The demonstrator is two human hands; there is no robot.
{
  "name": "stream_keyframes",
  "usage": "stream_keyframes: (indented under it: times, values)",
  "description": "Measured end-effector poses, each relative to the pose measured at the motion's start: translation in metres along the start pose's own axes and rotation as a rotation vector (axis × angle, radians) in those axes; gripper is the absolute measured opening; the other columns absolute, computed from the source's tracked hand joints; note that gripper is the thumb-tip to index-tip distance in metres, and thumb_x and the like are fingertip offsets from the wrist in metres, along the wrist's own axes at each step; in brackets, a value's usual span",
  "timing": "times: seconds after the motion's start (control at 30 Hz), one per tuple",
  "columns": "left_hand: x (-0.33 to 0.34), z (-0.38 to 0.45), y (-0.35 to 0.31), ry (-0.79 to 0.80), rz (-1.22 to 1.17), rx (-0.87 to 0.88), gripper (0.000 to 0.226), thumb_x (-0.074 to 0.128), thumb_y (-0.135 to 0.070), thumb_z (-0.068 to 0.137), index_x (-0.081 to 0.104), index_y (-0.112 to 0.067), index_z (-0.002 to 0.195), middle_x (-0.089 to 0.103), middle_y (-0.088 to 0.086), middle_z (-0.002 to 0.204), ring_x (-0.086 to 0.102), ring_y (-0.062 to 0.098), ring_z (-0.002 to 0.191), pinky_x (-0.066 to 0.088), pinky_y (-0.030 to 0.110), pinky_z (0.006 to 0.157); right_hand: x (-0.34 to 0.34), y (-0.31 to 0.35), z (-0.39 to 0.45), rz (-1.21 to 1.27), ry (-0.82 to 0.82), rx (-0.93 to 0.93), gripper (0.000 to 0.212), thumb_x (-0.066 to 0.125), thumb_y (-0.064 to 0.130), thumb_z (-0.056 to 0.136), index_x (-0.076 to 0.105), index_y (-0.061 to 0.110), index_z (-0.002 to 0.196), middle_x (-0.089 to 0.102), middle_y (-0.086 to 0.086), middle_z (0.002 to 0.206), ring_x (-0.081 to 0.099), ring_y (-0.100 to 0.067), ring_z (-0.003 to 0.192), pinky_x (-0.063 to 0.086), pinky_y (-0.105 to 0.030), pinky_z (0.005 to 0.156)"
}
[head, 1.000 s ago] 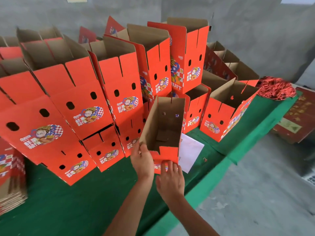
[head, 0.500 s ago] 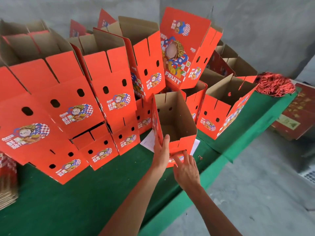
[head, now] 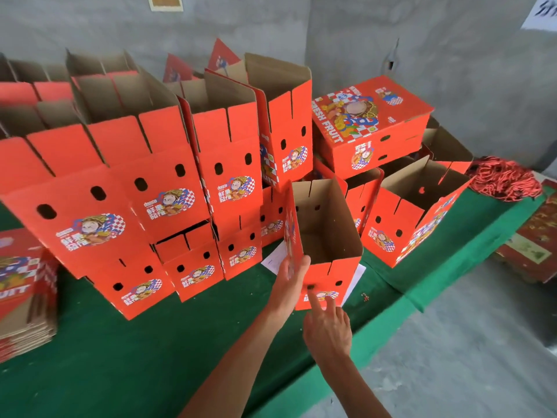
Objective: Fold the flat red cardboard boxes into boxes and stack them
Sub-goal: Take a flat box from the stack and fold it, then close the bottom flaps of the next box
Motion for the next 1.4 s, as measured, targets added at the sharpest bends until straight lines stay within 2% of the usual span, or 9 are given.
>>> stream_keyframes:
  times: [0.07, 0.17, 0.3, 0.43, 0.7, 0.87, 1.03, 1.2, 1.4]
  values:
    - [-0.021, -0.012, 0.011, -0.032, 0.091, 0.045, 0.065, 0.052, -0.073, 0.092, 0.045, -0.038, 0.147, 0.052, -0.038, 0.119, 0.054, -0.022, 0.105, 0.038, 0.008, 0.087, 0.003, 0.014, -0.005, 0.055, 0.042, -0.029, 0.056, 0.048, 0.028, 0.099, 0.04, 0.028, 0.155, 0.063, -0.006, 0.132, 0.065, -0.028, 0.114, 0.051, -0.04, 0.099]
    - [-0.078, -0.036, 0.04, -0.137, 0.268, 0.058, 0.055, 0.054, -0.067, 0.095, 0.053, -0.039, 0.143, 0.053, -0.021, 0.144, 0.053, 0.0, 0.126, 0.039, 0.023, 0.098, 0.004, 0.048, -0.009, 0.116, 0.054, -0.131, 0.048, 0.054, 0.03, 0.099, 0.053, 0.02, 0.145, 0.069, -0.005, 0.126, 0.068, -0.025, 0.113, 0.055, -0.04, 0.098]
    - [-0.186, -0.082, 0.064, -0.337, 0.499, 0.038, 0.045, 0.056, -0.057, 0.099, 0.058, -0.034, 0.139, 0.056, -0.014, 0.143, 0.054, 0.006, 0.128, 0.043, 0.028, 0.104, 0.015, 0.12, -0.013, 0.18, 0.03, -0.315, 0.04, 0.068, 0.027, 0.093, 0.066, 0.015, 0.132, 0.075, -0.006, 0.108, 0.073, -0.029, 0.096, 0.06, -0.042, 0.082]
    - [-0.298, -0.14, 0.073, -0.567, 0.515, -0.022, 0.042, 0.062, -0.053, 0.098, 0.062, -0.031, 0.134, 0.06, -0.008, 0.136, 0.055, 0.005, 0.12, 0.041, 0.023, 0.099, 0.024, 0.223, -0.037, 0.225, 0.074, -0.515, 0.045, 0.047, 0.041, 0.103, 0.055, 0.023, 0.144, 0.069, 0.003, 0.124, 0.067, -0.017, 0.111, 0.054, -0.035, 0.096]
    - [-0.498, -0.249, 0.084, -0.859, 0.436, -0.078, 0.052, 0.062, -0.066, 0.091, 0.061, -0.037, 0.135, 0.058, -0.012, 0.137, 0.06, 0.013, 0.121, 0.054, 0.035, 0.097, 0.032, 0.419, -0.079, 0.306, 0.105, -0.759, 0.053, 0.054, 0.053, 0.1, 0.059, 0.019, 0.14, 0.072, 0.003, 0.116, 0.068, -0.016, 0.107, 0.054, -0.034, 0.091]
    - [-0.598, -0.285, 0.107, -0.917, 0.458, -0.098, 0.046, 0.066, -0.061, 0.091, 0.063, -0.037, 0.13, 0.061, -0.008, 0.136, 0.058, 0.013, 0.123, 0.048, 0.031, 0.103, 0.064, 0.51, -0.095, 0.3, 0.226, -0.739, 0.065, 0.038, 0.064, 0.101, 0.045, 0.024, 0.151, 0.064, 0.008, 0.132, 0.06, -0.007, 0.119, 0.051, -0.026, 0.096]
    - [-0.699, -0.284, 0.105, -0.906, 0.581, -0.116, 0.053, 0.068, -0.053, 0.093, 0.062, -0.023, 0.136, 0.061, 0.002, 0.14, 0.06, 0.02, 0.124, 0.05, 0.039, 0.109, 0.085, 0.596, -0.077, 0.247, 0.282, -0.693, 0.057, 0.046, 0.057, 0.103, 0.046, 0.024, 0.149, 0.065, 0.011, 0.121, 0.059, -0.002, 0.099, 0.04, -0.015, 0.074]
    - [-0.774, -0.263, 0.114, -0.89, 0.846, -0.302, 0.071, 0.059, -0.061, 0.094, 0.039, -0.029, 0.154, 0.038, 0.007, 0.159, 0.03, 0.03, 0.149, 0.028, 0.052, 0.123, 0.128, 0.629, -0.047, 0.28, 0.417, -0.544, 0.057, 0.058, 0.045, 0.101, 0.044, 0.021, 0.151, 0.067, 0.003, 0.124, 0.066, -0.011, 0.104, 0.048, -0.022, 0.077]
    - [-0.826, -0.246, 0.138, -0.852, 0.857, -0.574, 0.098, 0.039, -0.07, 0.099, 0.003, -0.004, 0.162, 0.001, 0.026, 0.169, 0.003, 0.043, 0.156, 0.012, 0.053, 0.128, 0.186, 0.647, -0.039, 0.321, 0.661, -0.341, 0.023, 0.068, 0.037, 0.094, 0.059, 0.016, 0.099, 0.058, 0.008, 0.086, 0.056, -0.005, 0.073, 0.044, -0.024, 0.062]
Point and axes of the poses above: each hand's wrist, its own z-axis towards the middle knuckle, its own x-axis out of the palm, y = z × x, the point moved 6 cm from there along z, towards the middle knuckle
